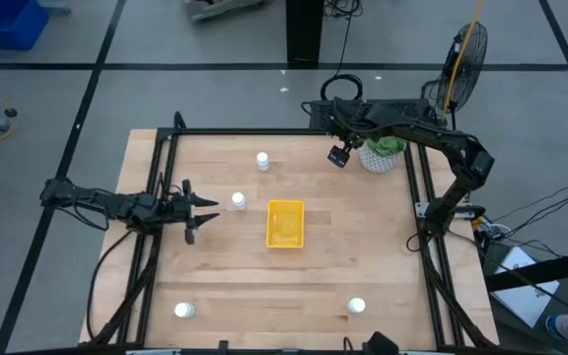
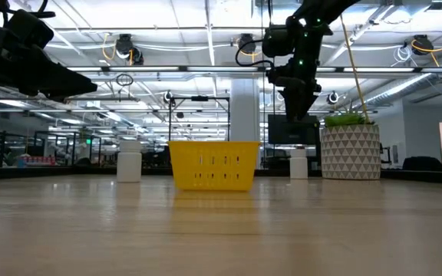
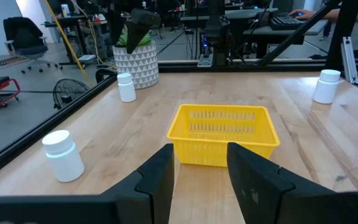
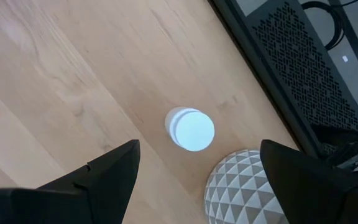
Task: Pick and place pill bottles into a basket
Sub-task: Put the white pill bottle into the yellow bin
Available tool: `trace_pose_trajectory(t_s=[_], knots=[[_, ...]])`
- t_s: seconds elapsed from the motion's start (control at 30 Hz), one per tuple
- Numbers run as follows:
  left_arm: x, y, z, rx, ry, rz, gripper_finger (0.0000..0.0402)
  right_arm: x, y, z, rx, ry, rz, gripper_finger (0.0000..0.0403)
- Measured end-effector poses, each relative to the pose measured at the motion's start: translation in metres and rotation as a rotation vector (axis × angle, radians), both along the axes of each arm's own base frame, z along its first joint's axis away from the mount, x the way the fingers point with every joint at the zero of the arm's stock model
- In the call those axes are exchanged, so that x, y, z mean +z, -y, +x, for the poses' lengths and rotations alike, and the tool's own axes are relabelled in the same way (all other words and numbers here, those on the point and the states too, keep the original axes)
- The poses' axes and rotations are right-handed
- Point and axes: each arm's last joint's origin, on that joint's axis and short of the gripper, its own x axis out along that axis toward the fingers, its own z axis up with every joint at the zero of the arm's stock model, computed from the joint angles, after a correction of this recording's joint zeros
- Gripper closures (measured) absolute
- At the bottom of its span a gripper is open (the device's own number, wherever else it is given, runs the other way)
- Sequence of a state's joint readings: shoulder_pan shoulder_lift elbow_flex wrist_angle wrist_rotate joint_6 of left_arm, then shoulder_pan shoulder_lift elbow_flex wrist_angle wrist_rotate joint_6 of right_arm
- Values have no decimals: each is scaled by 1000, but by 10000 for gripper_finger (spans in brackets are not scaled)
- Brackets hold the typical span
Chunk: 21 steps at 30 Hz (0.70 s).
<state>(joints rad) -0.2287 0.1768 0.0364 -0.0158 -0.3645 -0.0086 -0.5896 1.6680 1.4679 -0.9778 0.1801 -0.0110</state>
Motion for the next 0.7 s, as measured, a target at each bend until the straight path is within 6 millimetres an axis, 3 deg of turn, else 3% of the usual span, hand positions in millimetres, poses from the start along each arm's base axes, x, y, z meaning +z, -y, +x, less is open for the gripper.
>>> trace_pose_trajectory(t_s=[0.27,0.7], knots=[[0,0,0,0,0,0,249,-21,1,-3,10,-12,4,71],[0,0,0,0,0,0,249,-27,24,-20,-100,78,85,73]])
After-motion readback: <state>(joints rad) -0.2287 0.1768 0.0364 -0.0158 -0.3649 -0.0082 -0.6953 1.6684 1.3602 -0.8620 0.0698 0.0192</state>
